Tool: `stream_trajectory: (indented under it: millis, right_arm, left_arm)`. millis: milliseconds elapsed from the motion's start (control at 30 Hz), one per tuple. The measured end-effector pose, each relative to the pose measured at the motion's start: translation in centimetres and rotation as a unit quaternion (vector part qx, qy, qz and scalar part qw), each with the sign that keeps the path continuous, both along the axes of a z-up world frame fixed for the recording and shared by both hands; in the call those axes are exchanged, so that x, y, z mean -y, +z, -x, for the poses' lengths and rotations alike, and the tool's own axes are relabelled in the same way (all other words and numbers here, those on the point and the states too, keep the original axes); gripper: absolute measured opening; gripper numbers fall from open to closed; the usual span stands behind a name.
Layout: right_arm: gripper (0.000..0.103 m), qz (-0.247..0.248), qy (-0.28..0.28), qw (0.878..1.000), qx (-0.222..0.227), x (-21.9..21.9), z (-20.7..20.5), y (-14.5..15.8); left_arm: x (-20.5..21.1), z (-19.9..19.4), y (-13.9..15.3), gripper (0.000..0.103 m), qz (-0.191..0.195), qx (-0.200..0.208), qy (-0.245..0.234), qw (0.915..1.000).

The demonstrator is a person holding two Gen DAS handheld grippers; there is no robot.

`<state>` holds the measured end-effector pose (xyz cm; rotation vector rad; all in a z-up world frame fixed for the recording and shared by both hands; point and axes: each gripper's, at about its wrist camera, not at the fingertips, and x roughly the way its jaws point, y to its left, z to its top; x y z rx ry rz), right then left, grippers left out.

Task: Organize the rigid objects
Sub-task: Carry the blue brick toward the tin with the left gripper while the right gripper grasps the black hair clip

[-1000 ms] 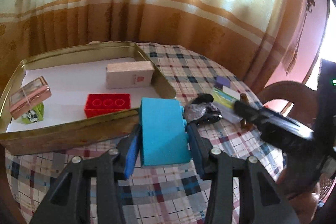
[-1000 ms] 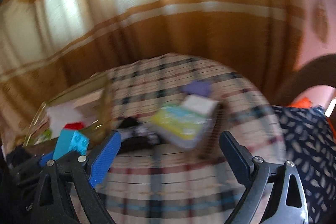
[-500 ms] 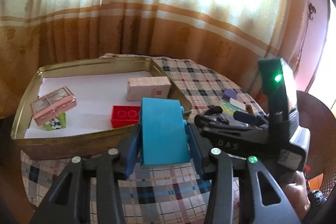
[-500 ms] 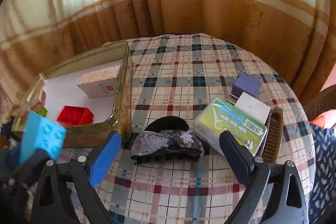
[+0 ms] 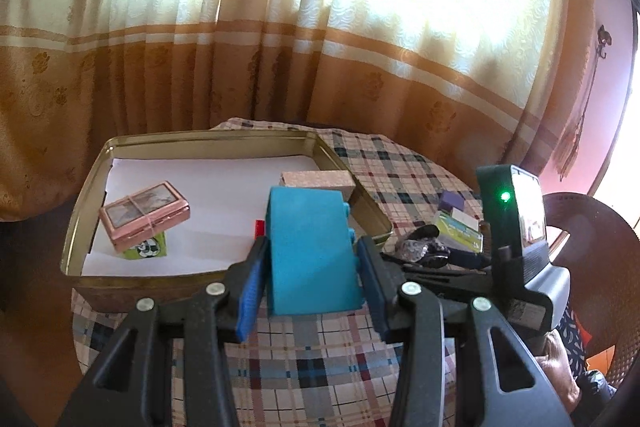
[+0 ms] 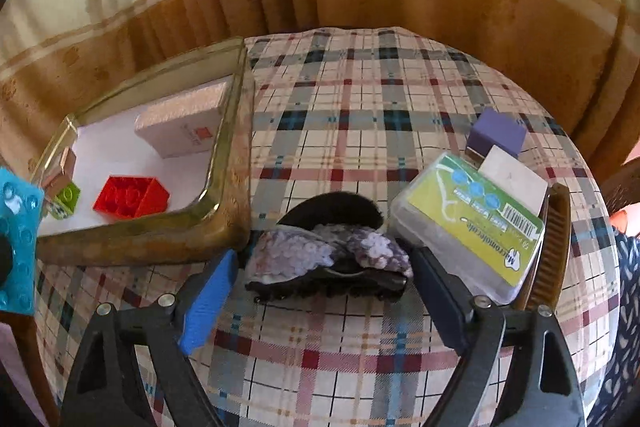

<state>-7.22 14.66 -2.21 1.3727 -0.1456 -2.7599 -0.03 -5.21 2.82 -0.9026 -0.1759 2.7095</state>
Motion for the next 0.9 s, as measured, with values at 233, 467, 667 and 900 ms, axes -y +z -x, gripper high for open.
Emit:
stream_trajectory:
  millis: [233,467,667,900]
  right_arm:
    - [0.075,0.006,0.004,1.0,-0.009,-0.1,-0.4,0.3]
    - [0.075,0.04,-0.004,0.998,-0.041,-0.7,-2.0,1.3]
    - [0.075,0.035,-0.005,0.998,-0.056,-0.3,-2.3,1.8]
    - [0.075,0.027,-0.008,0.996,-0.087,-0.2,-3.3,2.4]
  left_arm:
    - [0.6,0.3,-0.3,0.044,-0.004,0.005,0.011,0.9999]
    - [0.9,0.5,-0.7,0.044,-0.003,0.01,0.015,0.9998]
    - [1.4,0.4,-0.9,0.044,-0.005,0.01,0.023,0.9997]
    - [1.9,0.6,-0.7,0.044,0.007,-0.003,0.038,0.9993]
